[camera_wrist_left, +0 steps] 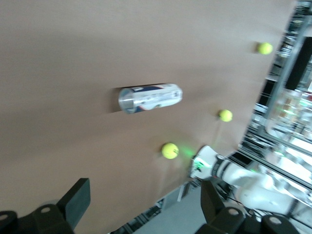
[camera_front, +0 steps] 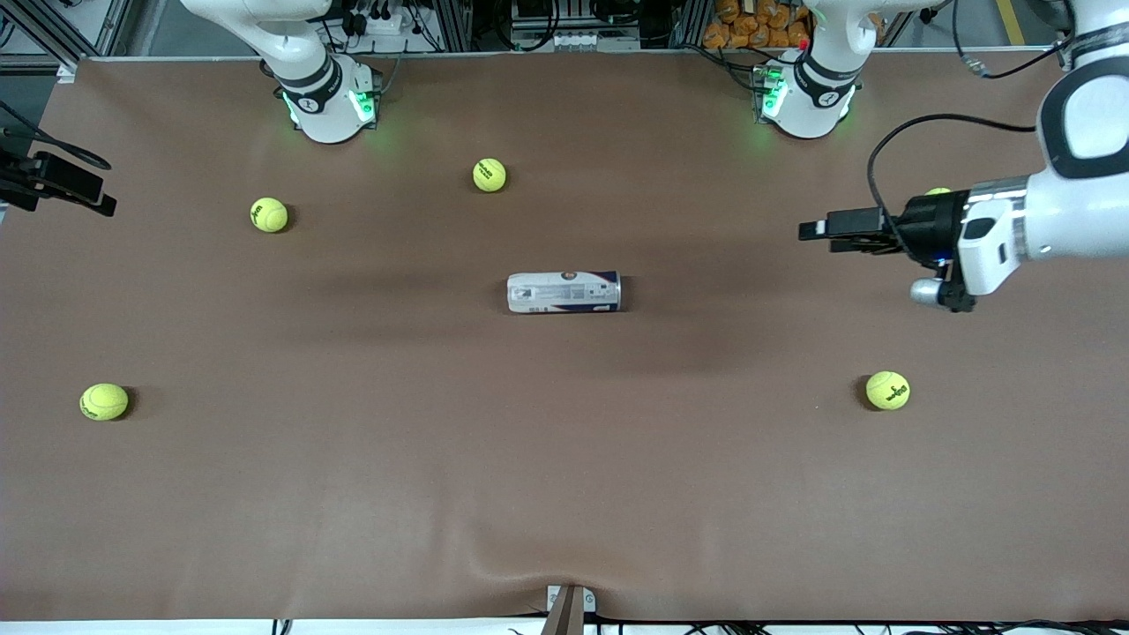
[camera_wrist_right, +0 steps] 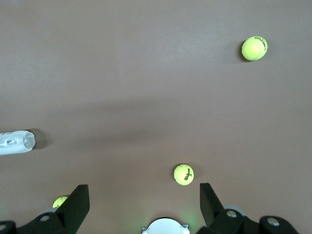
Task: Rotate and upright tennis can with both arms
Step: 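Reach the left gripper toward the can's end and grasp it, then lift the can with the left gripper and rotate it upright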
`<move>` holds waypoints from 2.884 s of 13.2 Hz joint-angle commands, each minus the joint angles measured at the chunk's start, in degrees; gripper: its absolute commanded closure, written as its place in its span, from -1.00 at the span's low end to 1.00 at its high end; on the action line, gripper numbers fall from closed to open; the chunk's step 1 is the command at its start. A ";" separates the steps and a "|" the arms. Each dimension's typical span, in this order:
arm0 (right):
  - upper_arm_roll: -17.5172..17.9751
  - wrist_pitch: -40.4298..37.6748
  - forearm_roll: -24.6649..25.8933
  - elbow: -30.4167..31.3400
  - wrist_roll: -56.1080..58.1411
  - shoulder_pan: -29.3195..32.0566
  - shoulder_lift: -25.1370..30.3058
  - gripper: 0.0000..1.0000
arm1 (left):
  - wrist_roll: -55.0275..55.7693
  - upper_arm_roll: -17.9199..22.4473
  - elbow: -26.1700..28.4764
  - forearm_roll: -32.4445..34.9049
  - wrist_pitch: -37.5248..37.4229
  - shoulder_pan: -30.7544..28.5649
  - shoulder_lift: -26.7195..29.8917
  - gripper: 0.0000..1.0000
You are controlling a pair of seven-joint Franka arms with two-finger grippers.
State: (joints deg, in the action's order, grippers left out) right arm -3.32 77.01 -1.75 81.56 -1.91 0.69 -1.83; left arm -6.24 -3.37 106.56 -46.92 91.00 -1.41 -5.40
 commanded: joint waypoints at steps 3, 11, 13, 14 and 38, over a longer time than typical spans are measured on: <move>2.09 -0.90 1.22 -0.17 -0.38 1.51 0.60 -1.00 | -11.66 -0.23 6.97 -7.64 0.93 -0.61 0.22 -1.00; 2.27 -0.90 2.98 0.09 0.68 1.07 -0.10 -1.00 | -40.04 -0.41 23.94 -25.21 7.16 -0.88 -7.15 -1.00; 2.27 -0.90 2.98 0.00 0.50 0.90 -0.89 -1.00 | -47.16 -2.42 25.35 -31.09 7.79 -0.70 -12.06 -1.00; 2.27 -0.90 2.89 0.26 0.50 0.81 -0.98 -1.00 | -49.54 -4.00 25.97 -34.17 9.53 -0.70 -13.83 -1.00; 2.18 -0.90 3.59 -0.35 -0.02 0.81 -0.81 -1.00 | -58.36 -10.34 17.90 -62.59 25.10 13.80 -31.15 -0.83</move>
State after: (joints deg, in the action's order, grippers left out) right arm -1.74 76.57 1.25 81.78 -1.76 0.78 -2.82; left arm -63.33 -13.58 127.27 -108.01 115.40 11.87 -34.44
